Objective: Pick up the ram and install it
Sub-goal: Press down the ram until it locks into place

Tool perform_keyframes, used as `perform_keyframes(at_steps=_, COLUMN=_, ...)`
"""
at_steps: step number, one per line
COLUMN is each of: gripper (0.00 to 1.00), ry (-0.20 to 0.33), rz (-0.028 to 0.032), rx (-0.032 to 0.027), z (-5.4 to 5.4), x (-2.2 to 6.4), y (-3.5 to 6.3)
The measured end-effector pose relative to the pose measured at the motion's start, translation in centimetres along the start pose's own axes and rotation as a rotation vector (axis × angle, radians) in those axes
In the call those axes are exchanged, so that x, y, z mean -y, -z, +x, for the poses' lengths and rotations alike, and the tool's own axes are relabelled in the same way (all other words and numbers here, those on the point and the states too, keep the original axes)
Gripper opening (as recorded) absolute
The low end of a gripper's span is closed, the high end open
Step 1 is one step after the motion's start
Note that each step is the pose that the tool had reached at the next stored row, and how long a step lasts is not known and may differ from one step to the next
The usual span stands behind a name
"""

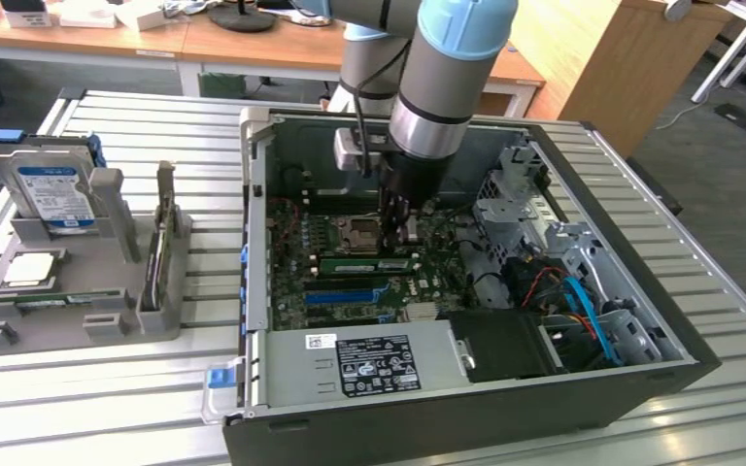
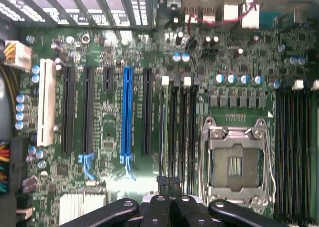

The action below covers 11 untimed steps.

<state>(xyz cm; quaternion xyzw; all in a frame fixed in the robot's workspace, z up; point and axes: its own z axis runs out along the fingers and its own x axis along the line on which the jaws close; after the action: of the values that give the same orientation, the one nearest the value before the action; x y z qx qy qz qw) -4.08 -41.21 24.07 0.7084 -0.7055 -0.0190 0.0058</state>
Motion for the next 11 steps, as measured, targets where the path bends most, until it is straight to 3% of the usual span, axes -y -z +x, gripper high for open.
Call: perform_keyframes(at_steps=11, gripper=0.11, ry=0.000, rz=0.0000, rx=0.0000, z=0.0, x=-2.13, y=-0.08)
